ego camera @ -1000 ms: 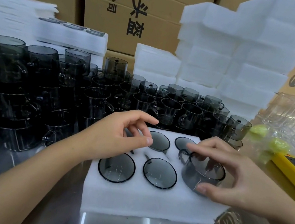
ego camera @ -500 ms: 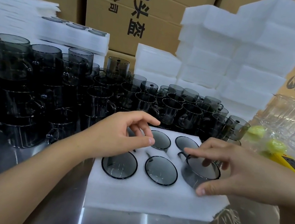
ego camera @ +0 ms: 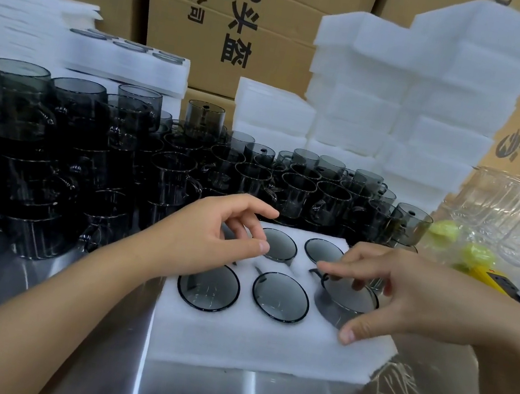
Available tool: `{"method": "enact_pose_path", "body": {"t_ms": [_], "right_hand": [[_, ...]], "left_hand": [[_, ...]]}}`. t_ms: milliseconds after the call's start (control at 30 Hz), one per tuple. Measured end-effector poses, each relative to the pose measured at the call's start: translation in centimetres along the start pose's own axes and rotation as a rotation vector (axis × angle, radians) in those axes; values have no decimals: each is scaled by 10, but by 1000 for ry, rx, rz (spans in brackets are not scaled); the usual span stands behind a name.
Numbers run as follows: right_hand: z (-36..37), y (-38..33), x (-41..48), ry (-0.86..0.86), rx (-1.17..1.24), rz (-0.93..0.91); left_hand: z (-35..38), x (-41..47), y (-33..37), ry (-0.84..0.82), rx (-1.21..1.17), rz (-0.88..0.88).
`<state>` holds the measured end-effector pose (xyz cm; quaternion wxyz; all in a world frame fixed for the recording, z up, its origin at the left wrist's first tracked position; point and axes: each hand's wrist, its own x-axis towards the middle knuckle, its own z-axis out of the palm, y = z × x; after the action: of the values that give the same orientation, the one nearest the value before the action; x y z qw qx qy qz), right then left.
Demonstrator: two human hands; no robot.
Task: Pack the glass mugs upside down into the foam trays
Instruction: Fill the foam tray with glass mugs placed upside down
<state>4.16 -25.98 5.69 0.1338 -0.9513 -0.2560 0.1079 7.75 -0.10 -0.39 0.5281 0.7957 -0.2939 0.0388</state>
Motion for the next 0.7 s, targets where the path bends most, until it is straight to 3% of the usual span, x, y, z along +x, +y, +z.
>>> {"method": "enact_pose_path", "body": {"t_ms": [200,567,700], "right_hand": [[2,2,-2,-2,47,17],[16,2,0,167,179,-7],[14,-4,3,138,62,23]], "left_hand": [[0,0,-1,0,10,-4],[-1,0,-1,-2,9,-12],[-1,0,-2,-7,28,-14]]}}
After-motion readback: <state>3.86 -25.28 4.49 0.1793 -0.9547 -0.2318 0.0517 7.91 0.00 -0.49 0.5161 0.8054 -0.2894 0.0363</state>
